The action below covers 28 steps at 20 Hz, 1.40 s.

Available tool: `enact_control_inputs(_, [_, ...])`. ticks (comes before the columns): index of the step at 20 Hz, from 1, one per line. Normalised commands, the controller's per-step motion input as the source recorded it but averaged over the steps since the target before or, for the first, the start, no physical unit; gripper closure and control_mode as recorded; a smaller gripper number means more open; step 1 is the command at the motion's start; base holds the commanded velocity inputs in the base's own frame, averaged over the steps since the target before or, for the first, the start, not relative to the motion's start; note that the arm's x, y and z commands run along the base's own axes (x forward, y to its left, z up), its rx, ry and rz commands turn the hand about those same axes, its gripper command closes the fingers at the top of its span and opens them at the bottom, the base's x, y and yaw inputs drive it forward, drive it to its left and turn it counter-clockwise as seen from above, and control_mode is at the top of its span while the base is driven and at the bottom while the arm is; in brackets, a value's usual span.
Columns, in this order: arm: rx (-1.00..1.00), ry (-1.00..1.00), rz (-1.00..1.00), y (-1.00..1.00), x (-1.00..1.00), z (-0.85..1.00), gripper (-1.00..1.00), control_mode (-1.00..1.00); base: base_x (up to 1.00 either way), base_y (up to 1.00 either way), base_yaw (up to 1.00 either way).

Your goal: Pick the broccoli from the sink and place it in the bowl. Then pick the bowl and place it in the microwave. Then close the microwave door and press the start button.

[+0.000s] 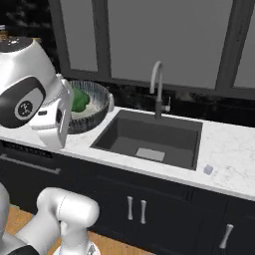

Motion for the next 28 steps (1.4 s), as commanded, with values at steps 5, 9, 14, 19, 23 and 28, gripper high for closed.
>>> enact_control_inputs(5, [0.0, 0.0, 0.0, 0.0, 0.0, 0.0, 1.0, 1.0, -0.2, 0.28, 0.69])
enact_control_inputs(9, [0.0, 0.0, 0.0, 0.0, 0.0, 0.0, 1.0, 1.0, 0.0, 0.07, 0.87])
enact_control_inputs(14, [0.0, 0.0, 0.0, 0.0, 0.0, 0.0, 1.0, 1.0, 0.0, 0.0, 0.99])
enact_control_inputs(19, [0.0, 0.0, 0.0, 0.0, 0.0, 0.0, 1.0, 1.0, 0.01, 0.0, 0.98])
enact_control_inputs(23, [0.0, 0.0, 0.0, 0.0, 0.0, 0.0, 1.0, 1.0, 0.0, 0.0, 1.0])
enact_control_inputs(28, [0.0, 0.0, 0.0, 0.0, 0.0, 0.0, 1.0, 1.0, 0.0, 0.0, 1.0])
